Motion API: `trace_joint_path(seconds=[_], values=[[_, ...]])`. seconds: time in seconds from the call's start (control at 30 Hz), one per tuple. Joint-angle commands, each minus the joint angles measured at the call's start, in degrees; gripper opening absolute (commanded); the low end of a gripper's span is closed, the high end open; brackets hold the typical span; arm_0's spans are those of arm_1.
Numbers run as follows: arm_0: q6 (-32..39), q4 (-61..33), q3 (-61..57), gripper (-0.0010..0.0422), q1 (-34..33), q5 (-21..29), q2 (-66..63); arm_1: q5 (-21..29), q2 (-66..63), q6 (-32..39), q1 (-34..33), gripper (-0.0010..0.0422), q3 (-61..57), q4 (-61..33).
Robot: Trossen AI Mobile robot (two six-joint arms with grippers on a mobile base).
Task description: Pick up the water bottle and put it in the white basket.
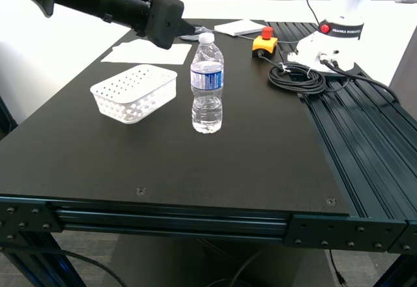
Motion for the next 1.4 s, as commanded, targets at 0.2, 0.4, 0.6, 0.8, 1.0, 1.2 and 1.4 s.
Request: trace_joint_path(seconds=[0.2,0.4,0.6,0.8,1.0,1.2,1.4], values=[[0.0,0.2,0.1,0.0001,0.0,0.0,0.0,1.2,6.7,4.5,-0.1,0.0108,2.1,1.5],[0.0,0.2,0.1,0.0001,0.0,0.0,0.0,1.5,7.4,5.9,-0.2,0.0232,2.2,5.3],[0.0,0.2,0.1,0.0001,0.0,0.0,0.0,1.0,8.3,5.9,-0.3,0.0246,2.5,6.1],[0.0,0.2,0.1,0.0001,0.0,0.0,0.0,1.0,14.3,4.3,-1.2,0.0188,5.9,6.2],[0.0,0.2,0.1,0.0001,0.0,0.0,0.0,1.8,19.4,4.0,-1.4,0.0102,10.8,3.8],[0.0,0.2,0.1,0.0001,0.0,0.0,0.0,1.8,19.3,4.0,-1.4,0.0006,10.9,3.5],[0.0,0.2,0.1,0.0001,0.0,0.0,0.0,-1.2,13.2,4.5,0.0,-0.0001,10.9,4.0]])
